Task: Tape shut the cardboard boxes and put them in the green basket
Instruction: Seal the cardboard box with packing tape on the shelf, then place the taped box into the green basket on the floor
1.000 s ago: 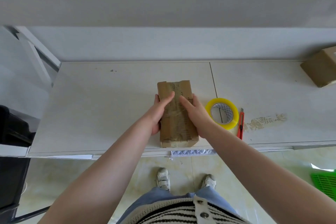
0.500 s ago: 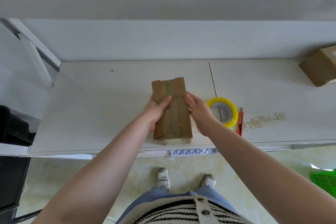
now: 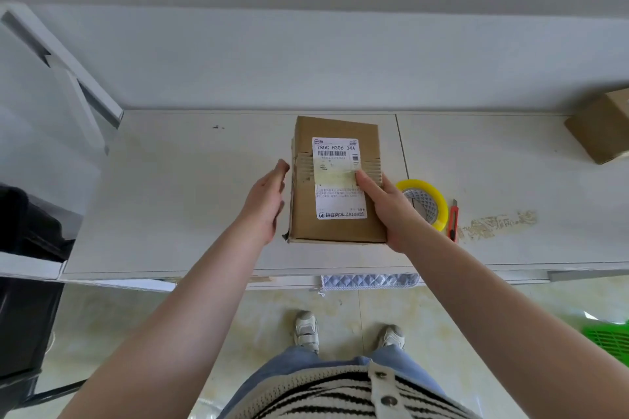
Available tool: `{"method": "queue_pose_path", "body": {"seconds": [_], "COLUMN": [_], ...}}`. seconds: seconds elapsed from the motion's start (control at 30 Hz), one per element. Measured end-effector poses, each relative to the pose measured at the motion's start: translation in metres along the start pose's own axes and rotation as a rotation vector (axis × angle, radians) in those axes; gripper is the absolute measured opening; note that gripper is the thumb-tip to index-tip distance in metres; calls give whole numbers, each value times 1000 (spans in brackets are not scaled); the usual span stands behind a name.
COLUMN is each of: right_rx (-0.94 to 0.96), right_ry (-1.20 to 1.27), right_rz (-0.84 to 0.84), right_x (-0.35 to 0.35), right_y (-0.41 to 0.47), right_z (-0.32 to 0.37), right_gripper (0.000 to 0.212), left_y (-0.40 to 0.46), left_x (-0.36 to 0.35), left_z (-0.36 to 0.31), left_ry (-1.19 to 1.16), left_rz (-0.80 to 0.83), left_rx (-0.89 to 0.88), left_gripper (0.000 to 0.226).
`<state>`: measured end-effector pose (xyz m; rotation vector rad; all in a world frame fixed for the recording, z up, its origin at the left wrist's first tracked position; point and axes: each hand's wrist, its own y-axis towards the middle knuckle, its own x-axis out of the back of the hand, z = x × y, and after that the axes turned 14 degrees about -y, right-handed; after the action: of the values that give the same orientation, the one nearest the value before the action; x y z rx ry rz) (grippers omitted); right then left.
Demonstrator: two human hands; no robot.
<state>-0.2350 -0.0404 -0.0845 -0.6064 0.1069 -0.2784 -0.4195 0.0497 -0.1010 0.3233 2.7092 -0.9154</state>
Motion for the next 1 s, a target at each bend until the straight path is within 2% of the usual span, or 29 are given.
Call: {"method": "queue_pose_path", "body": {"seconds": [0.1,0.17,0.23,0.33,0.5,0.57,0.73,0.9,1.0], "right_rx": [88,153,194,215,214,228,238,250,210], "right_ry": [-62,-91,-115,-109,-69,-51,59,178,240], "right_rz": [-70,-122,-189,-254,-311,-338,-439,-652,-786], "right_x": [-6,-7,-4,10,42,61,122,216,273], "right_y": [-4,-9,-15,-25,-47,-58,-101,-170,-215], "right_z": [2,2,1,-5,-13,-17,-37,-87,-128], "right_gripper": [29,30,35,37,25,18,23,26,32], "left_y": [-17,-21,-22,-24,-33,-41,-66,-109,-138], "left_x": [-25,-38,-47,-60,-95,-115,-182,-281,-342], "left_z": [-7,-4,1,11,26,33,62,129,183], "left_ry": [96,221,250,257,285,301,359,499,564], "left_rz": [122,104,90,127,193,221,321,517,662], "left_rx": [1,-124,-193,-194,-210,-223,-237,-252,-162], "left_gripper": [70,58,49,46,41,41,30,34,40]}}
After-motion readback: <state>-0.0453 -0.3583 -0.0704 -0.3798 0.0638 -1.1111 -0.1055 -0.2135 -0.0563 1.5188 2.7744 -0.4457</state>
